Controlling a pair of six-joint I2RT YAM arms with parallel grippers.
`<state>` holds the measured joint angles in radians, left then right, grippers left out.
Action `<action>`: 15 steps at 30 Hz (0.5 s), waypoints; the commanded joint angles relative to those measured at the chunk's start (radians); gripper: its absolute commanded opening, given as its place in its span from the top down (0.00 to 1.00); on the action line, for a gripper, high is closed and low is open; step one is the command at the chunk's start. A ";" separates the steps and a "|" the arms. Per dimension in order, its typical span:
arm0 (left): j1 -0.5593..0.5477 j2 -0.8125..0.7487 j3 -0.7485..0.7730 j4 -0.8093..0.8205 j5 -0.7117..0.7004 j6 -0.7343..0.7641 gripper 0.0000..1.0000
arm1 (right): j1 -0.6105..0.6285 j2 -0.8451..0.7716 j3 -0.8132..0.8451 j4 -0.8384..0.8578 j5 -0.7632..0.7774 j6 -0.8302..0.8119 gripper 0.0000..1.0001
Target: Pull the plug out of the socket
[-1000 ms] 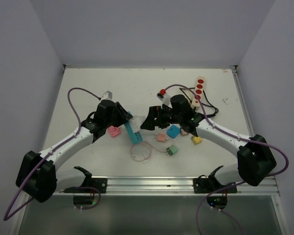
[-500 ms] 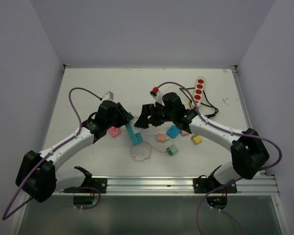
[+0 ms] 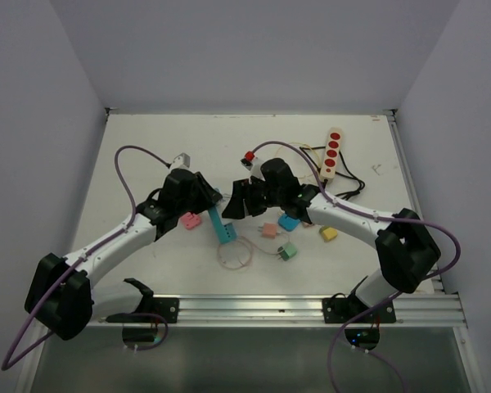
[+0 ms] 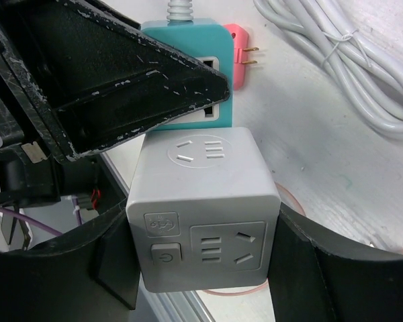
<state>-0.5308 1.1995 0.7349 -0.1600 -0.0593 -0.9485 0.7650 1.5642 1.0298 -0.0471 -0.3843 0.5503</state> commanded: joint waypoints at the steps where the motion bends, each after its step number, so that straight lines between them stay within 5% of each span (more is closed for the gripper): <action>1: -0.006 -0.054 0.005 0.059 -0.031 0.025 1.00 | 0.007 -0.035 0.001 0.018 0.018 0.007 1.00; 8: 0.005 -0.129 -0.127 0.188 -0.025 0.120 1.00 | -0.093 -0.085 -0.080 0.084 -0.079 0.062 1.00; 15: 0.006 -0.086 -0.144 0.114 -0.163 0.180 1.00 | -0.081 -0.083 0.024 -0.098 -0.025 -0.021 1.00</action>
<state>-0.5461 1.1080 0.5999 -0.0120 -0.0528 -0.8959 0.7338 1.5337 0.9775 -0.0303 -0.4797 0.5434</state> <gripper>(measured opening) 0.396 0.640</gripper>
